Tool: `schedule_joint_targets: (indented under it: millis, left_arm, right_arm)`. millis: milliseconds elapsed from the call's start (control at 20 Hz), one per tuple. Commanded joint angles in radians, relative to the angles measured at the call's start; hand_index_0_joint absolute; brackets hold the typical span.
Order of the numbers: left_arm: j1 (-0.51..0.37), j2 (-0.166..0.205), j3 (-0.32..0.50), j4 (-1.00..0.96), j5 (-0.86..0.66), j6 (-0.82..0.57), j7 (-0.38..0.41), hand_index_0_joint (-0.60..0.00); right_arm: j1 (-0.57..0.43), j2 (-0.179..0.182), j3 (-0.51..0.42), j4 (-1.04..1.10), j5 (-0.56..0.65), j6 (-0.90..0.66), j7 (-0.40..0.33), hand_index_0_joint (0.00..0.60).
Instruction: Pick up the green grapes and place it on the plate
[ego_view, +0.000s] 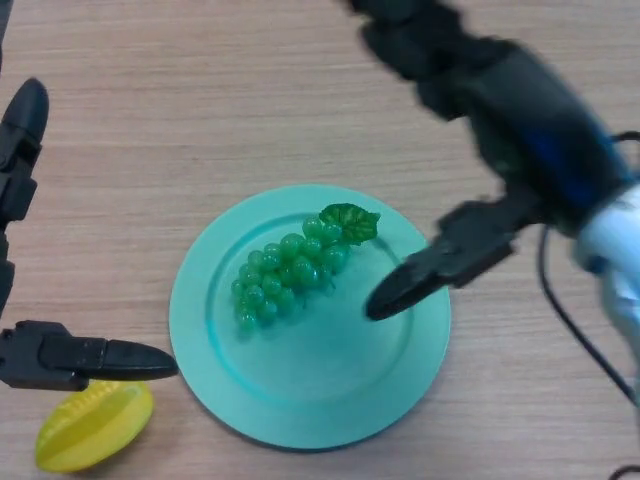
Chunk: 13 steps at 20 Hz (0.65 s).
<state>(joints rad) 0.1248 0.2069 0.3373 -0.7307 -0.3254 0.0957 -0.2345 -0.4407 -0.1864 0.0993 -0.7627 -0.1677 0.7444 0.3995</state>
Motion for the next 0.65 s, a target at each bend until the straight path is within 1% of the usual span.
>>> schedule_joint_targets:
  millis: [50,100,150,200,250,350,450,550,650]
  left_arm:
    - [-0.024,0.035,0.043,-0.048,-0.037,-0.066,0.014,0.000]
    - [-0.026,0.036,0.039,-0.054,-0.034,-0.057,0.016,0.000]
    - [-0.033,0.042,0.031,-0.069,-0.031,-0.032,0.017,0.000]
    - [-0.037,0.044,0.031,-0.075,-0.032,-0.024,0.016,0.000]
    - [-0.046,0.046,0.027,-0.075,-0.031,-0.014,0.015,0.000]
    - [-0.062,0.056,0.026,-0.063,-0.027,-0.007,0.013,0.000]
    - [-0.072,0.066,0.031,-0.068,-0.040,0.022,0.011,0.000]
    - [-0.079,0.072,0.031,-0.074,-0.039,0.040,0.009,0.000]
    - [-0.077,0.068,0.023,-0.087,-0.027,0.047,0.008,0.000]
  right_arm:
    - [0.048,-0.030,-0.123,-0.079,0.125,-0.116,-0.050,0.000]
    - [0.079,-0.042,-0.145,-0.092,0.156,-0.133,-0.068,0.000]
    - [0.133,-0.066,-0.185,-0.117,0.223,-0.162,-0.101,0.000]
    - [0.158,-0.078,-0.197,-0.123,0.247,-0.182,-0.116,0.000]
    - [0.214,-0.099,-0.223,-0.134,0.287,-0.231,-0.132,0.000]
    - [0.275,-0.116,-0.258,-0.142,0.314,-0.288,-0.140,0.000]
    - [0.314,-0.119,-0.282,-0.147,0.329,-0.313,-0.153,0.000]
    - [0.323,-0.118,-0.303,-0.159,0.355,-0.307,-0.171,0.000]
    - [0.328,-0.121,-0.312,-0.165,0.375,-0.303,-0.191,0.000]
